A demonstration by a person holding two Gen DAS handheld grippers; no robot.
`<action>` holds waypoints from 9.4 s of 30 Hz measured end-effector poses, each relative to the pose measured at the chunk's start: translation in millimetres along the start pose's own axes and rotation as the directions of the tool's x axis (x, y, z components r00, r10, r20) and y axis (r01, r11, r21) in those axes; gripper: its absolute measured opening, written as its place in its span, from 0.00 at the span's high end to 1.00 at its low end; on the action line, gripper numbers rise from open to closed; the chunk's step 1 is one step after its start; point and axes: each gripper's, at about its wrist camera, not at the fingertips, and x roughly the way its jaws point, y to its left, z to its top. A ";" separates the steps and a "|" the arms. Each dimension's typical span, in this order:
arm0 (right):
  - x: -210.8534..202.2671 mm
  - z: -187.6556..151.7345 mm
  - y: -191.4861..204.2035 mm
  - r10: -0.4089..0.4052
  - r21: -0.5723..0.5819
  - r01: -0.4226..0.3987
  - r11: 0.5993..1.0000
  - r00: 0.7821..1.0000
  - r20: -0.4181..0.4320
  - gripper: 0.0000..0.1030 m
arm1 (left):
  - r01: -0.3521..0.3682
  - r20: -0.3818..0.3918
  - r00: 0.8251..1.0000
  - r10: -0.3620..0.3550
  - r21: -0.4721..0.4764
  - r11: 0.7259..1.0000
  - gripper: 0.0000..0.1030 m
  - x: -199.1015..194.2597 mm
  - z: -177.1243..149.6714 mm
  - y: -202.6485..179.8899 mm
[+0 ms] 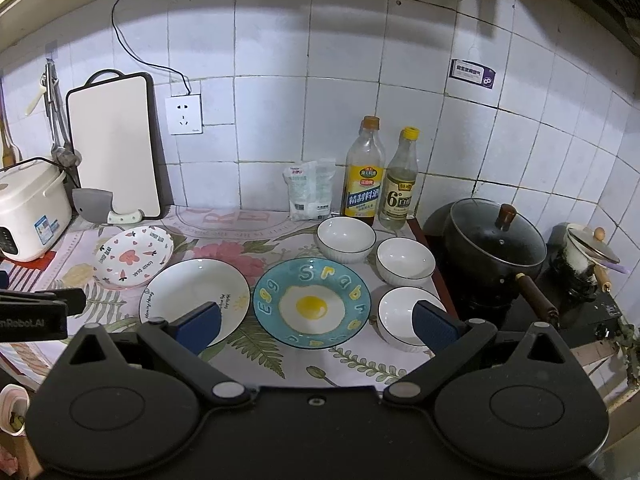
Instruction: Organize plates and bowls
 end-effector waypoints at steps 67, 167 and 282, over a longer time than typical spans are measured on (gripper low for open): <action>38.9 11.3 0.7 0.327 -0.045 -0.325 0.945 0.927 0.184 0.00 | -0.012 0.073 0.997 0.013 -0.006 1.000 0.00 11.9 22.7 31.8; 372.2 65.3 14.8 0.440 0.102 -0.429 0.898 0.887 -0.143 0.73 | 0.166 -0.093 0.978 -0.186 -0.192 0.967 0.81 342.6 92.0 9.4; 306.8 -107.3 -102.8 0.374 0.417 -0.322 0.850 0.926 -0.047 0.15 | 0.342 -0.277 0.901 -0.333 -0.015 0.939 0.41 301.0 -0.3 -114.0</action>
